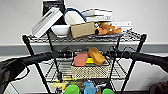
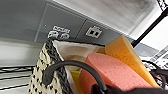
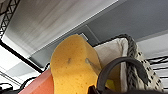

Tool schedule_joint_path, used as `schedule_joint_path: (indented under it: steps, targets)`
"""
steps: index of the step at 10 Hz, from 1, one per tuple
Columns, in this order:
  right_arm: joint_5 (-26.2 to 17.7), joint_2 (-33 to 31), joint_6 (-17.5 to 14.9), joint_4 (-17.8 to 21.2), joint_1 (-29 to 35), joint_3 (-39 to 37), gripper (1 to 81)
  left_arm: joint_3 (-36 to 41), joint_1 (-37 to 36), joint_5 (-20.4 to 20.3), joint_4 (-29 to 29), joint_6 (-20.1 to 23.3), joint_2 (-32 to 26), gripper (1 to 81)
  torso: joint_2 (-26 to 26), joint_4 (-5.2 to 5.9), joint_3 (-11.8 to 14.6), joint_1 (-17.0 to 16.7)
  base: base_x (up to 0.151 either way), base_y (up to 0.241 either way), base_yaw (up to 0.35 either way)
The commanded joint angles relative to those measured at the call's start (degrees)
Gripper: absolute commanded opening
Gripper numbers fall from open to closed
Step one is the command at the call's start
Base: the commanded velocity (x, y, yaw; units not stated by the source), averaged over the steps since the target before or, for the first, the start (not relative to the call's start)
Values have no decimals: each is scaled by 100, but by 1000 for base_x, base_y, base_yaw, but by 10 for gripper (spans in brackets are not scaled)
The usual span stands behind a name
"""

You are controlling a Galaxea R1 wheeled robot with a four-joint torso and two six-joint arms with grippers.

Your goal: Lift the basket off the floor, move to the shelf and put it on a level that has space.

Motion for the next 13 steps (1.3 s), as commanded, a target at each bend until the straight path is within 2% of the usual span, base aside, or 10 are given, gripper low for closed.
schedule_joint_path:
  steps: [1,5,6,9,13]
  targets:
    - [133,253,-14,-10,1003,-142,10,-251,-1188,72,24,41,350,10,0,0,0,0,0,0,0]
    - [133,165,-5,16,933,-2,10,-278,-1179,283,16,41,288,10,0,0,0,0,0,0,0]
    - [151,113,-5,8,933,121,811,-243,-1170,318,7,50,236,811,0,0,0,0,0,0,0]
    - [151,-133,65,78,985,349,811,-111,-1170,406,-2,41,78,811,0,0,0,2,0,0,0]
    - [248,-1055,83,166,994,1394,811,890,-1152,362,-28,33,-870,811,0,0,-2,4,0,0,0]
